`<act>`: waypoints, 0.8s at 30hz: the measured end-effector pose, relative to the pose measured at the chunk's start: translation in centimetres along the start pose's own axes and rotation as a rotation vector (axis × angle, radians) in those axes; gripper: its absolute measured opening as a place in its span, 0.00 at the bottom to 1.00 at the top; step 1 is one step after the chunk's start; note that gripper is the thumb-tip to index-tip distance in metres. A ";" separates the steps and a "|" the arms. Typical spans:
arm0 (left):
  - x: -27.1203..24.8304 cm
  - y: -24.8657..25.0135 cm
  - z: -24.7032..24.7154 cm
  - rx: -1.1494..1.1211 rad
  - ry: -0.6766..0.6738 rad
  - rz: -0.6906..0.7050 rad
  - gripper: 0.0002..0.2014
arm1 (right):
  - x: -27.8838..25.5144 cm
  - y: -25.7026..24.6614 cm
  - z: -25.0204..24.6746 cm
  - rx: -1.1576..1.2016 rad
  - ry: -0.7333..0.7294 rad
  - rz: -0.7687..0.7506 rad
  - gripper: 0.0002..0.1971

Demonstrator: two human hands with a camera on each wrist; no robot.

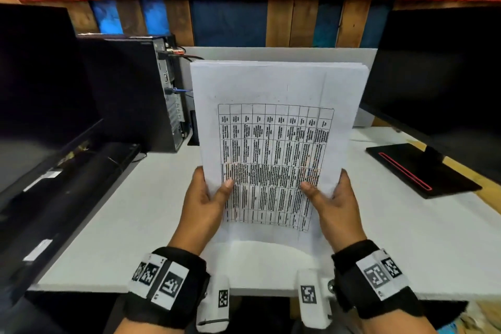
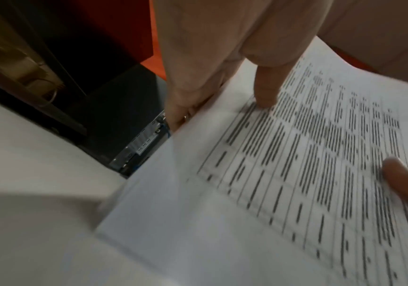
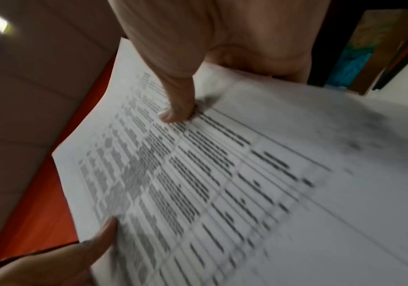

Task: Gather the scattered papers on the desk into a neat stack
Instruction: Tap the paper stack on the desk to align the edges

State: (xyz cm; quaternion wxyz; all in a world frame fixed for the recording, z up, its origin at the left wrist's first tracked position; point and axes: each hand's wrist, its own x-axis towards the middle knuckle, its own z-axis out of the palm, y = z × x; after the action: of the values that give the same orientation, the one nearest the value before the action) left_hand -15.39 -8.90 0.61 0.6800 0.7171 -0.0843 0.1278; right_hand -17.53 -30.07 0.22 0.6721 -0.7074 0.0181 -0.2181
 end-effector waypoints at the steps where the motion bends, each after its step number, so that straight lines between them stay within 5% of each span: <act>1: -0.2 -0.3 0.2 0.001 0.009 -0.009 0.13 | -0.2 0.3 0.2 0.007 0.013 -0.003 0.21; 9: 1.1 2.4 0.8 -0.017 0.084 0.160 0.17 | 1.2 -2.4 0.8 0.106 0.083 -0.149 0.17; 19: -0.8 -3.2 0.1 0.040 0.003 -0.135 0.19 | -0.5 2.4 0.0 -0.049 -0.018 0.062 0.19; 24: 0.1 -1.3 0.6 0.013 0.069 -0.041 0.17 | 0.2 0.1 0.3 -0.037 0.032 -0.028 0.17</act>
State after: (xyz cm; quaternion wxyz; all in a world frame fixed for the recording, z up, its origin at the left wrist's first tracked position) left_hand -14.85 -9.39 -0.61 0.6803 0.7182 -0.0452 0.1389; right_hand -17.18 -29.89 0.15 0.6554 -0.7164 0.0230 -0.2381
